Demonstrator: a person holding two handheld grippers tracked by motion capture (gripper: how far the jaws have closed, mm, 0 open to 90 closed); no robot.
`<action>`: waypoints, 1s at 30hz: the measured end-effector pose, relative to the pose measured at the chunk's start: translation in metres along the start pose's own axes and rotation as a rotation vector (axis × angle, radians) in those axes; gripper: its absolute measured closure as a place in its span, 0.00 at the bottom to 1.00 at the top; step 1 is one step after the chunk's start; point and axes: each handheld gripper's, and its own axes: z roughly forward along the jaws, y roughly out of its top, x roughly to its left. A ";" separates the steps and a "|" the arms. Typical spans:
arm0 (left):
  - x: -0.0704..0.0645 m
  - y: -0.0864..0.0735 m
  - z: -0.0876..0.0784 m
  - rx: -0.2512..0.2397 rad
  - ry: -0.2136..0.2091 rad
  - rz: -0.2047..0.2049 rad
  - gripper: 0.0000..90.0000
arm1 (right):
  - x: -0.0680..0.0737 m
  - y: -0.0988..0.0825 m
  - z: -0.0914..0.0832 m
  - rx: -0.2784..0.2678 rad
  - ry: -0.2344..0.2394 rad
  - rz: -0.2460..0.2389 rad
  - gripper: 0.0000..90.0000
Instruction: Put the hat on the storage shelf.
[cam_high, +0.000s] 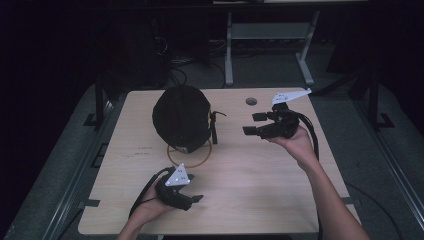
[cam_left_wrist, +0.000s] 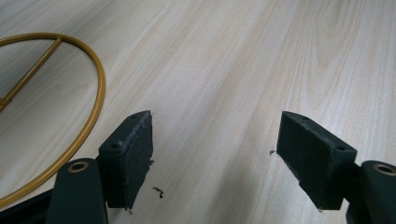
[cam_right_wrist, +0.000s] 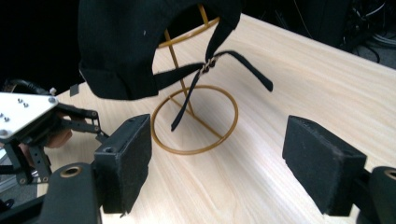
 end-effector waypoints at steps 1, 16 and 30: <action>0.000 0.000 0.000 0.000 0.000 0.000 0.30 | 0.000 -0.001 -0.001 0.004 -0.001 -0.001 0.26; -0.001 0.000 0.001 0.001 -0.001 0.006 0.30 | -0.006 -0.032 -0.014 0.016 -0.011 0.029 0.25; -0.002 0.000 0.002 -0.001 -0.002 0.000 0.30 | -0.010 -0.067 -0.028 0.037 -0.022 0.067 0.25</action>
